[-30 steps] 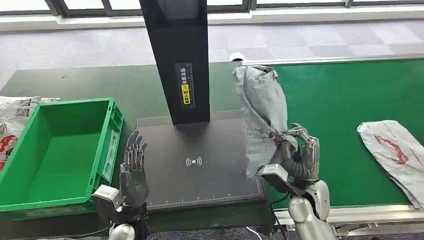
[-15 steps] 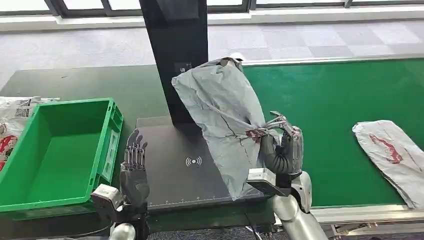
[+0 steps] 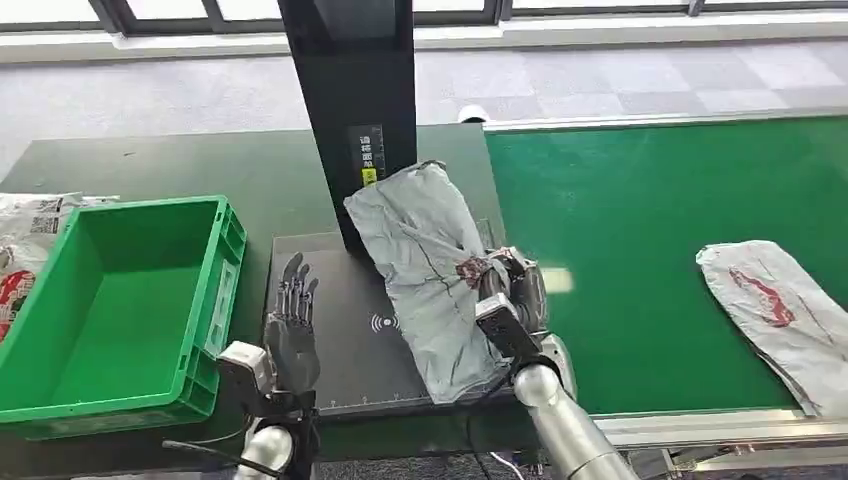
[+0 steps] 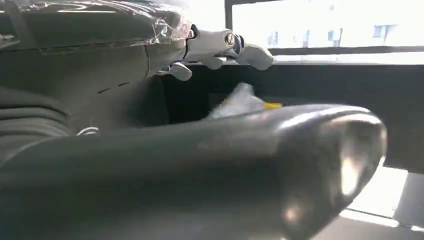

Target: Moved the parcel from conveyor to table for the left to box.

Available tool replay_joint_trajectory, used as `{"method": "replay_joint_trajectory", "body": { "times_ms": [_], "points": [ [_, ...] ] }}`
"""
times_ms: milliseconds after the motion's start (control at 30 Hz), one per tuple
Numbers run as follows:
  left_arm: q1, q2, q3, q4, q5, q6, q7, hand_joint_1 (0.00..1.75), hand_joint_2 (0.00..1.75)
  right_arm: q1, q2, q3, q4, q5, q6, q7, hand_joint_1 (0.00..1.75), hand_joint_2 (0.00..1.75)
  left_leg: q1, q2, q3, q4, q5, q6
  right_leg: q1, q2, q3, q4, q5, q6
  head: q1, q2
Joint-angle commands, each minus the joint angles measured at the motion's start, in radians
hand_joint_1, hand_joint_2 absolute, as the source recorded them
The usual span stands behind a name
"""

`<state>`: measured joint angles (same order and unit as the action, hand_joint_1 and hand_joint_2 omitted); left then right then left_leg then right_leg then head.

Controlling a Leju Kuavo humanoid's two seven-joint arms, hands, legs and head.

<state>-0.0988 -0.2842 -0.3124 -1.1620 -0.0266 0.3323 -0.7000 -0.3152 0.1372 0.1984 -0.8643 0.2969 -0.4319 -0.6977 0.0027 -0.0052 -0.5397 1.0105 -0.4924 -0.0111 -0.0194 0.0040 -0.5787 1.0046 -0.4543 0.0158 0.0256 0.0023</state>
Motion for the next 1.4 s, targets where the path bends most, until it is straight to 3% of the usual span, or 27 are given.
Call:
{"method": "replay_joint_trajectory", "body": {
  "times_ms": [33,333,367,400,633,733,967,1000,1100,1200,1300,1333,1400],
  "points": [
    [-0.062,0.041,-0.06,0.126,-0.02,-0.004,0.002,0.0,0.0,-0.099,0.065,-0.033,0.29,-0.017,0.007,0.0,1.75,1.75,0.0,0.002,0.001,-0.003,0.001,-0.001,0.001,0.001,0.0,-0.002,0.001,-0.002,0.0,0.0],
    [-0.034,0.035,-0.069,0.078,-0.064,0.014,0.002,0.0,0.0,-0.054,0.091,-0.067,0.205,0.006,0.032,0.004,1.75,1.75,0.0,0.001,-0.002,-0.002,0.001,-0.001,0.0,0.001,-0.003,-0.002,0.001,-0.002,0.0,0.0],
    [-0.045,0.032,-0.07,0.094,-0.065,0.009,0.002,0.0,0.0,-0.032,0.088,-0.067,0.168,0.026,0.036,0.006,1.08,1.75,0.0,0.0,-0.003,-0.001,0.001,-0.001,0.0,0.0,-0.003,-0.001,0.0,-0.001,0.0,0.0],
    [-0.05,0.03,-0.07,0.097,-0.074,0.023,0.002,0.0,0.0,-0.024,0.087,-0.067,0.152,0.042,0.036,0.007,0.03,1.75,0.0,0.0,-0.003,-0.002,0.001,-0.001,0.001,-0.001,-0.003,-0.002,0.001,-0.002,0.0,0.0],
    [-0.025,0.007,-0.073,0.048,-0.117,0.145,0.047,0.0,0.0,0.014,0.093,-0.086,0.079,0.024,0.149,0.02,0.0,1.75,0.0,-0.001,-0.003,-0.001,0.0,-0.001,0.0,-0.001,-0.004,0.0,0.0,-0.001,0.0,0.0],
    [-0.002,0.017,-0.073,0.028,-0.103,0.116,0.094,0.0,0.0,0.049,0.092,-0.076,0.022,0.072,0.112,0.08,0.0,1.75,0.0,0.0,-0.003,-0.002,0.001,-0.001,0.0,-0.001,-0.003,-0.002,0.0,-0.001,0.0,0.0],
    [-0.003,0.019,-0.071,0.029,-0.103,0.112,0.095,0.0,0.0,0.062,0.087,-0.075,-0.002,0.075,0.114,0.085,0.0,1.75,0.0,0.0,-0.003,-0.001,0.001,-0.001,0.0,-0.001,-0.003,-0.001,0.0,-0.001,0.0,0.0],
    [-0.001,0.019,-0.065,0.029,-0.091,0.091,0.098,0.0,0.0,0.074,0.081,-0.061,-0.024,0.114,0.083,0.117,0.0,0.0,0.0,0.0,-0.003,-0.002,0.001,-0.001,0.001,-0.001,-0.003,-0.002,0.0,-0.002,0.0,0.0],
    [0.009,0.023,-0.05,0.013,-0.088,0.071,0.089,0.0,0.0,0.152,0.059,-0.034,-0.142,0.196,0.044,0.194,0.0,0.0,0.0,-0.001,-0.003,-0.001,0.001,-0.001,0.0,-0.001,-0.003,-0.001,0.0,-0.001,0.0,0.0],
    [0.011,0.029,-0.045,-0.001,-0.142,0.135,0.06,0.0,0.0,0.305,0.049,-0.012,-0.39,0.279,0.015,0.273,0.0,0.0,0.0,-0.004,-0.003,-0.002,0.001,-0.001,0.0,-0.004,-0.002,-0.001,-0.001,-0.001,0.0,0.0],
    [0.024,0.063,-0.059,-0.027,-0.202,0.126,0.115,0.0,0.0,0.449,0.061,-0.009,-0.636,0.314,-0.078,0.244,0.0,0.0,0.001,-0.005,-0.003,-0.002,0.0,-0.001,0.001,-0.006,-0.002,-0.002,-0.002,-0.002,0.0,0.0],
    [0.032,0.07,-0.05,-0.047,-0.189,0.09,0.112,0.0,0.0,0.489,0.058,-0.004,-0.702,0.312,-0.105,0.243,0.0,1.75,0.0,-0.005,-0.003,-0.001,0.0,-0.001,0.0,-0.006,-0.002,-0.001,-0.002,-0.002,0.0,0.0],
    [0.04,0.075,-0.042,-0.068,-0.255,0.099,0.101,0.0,0.0,0.558,0.053,0.0,-0.824,0.268,-0.209,0.196,0.0,1.75,-0.001,-0.004,-0.005,-0.001,0.0,-0.001,0.0,-0.004,-0.004,0.0,-0.002,-0.002,0.0,0.0]
  ]
}}
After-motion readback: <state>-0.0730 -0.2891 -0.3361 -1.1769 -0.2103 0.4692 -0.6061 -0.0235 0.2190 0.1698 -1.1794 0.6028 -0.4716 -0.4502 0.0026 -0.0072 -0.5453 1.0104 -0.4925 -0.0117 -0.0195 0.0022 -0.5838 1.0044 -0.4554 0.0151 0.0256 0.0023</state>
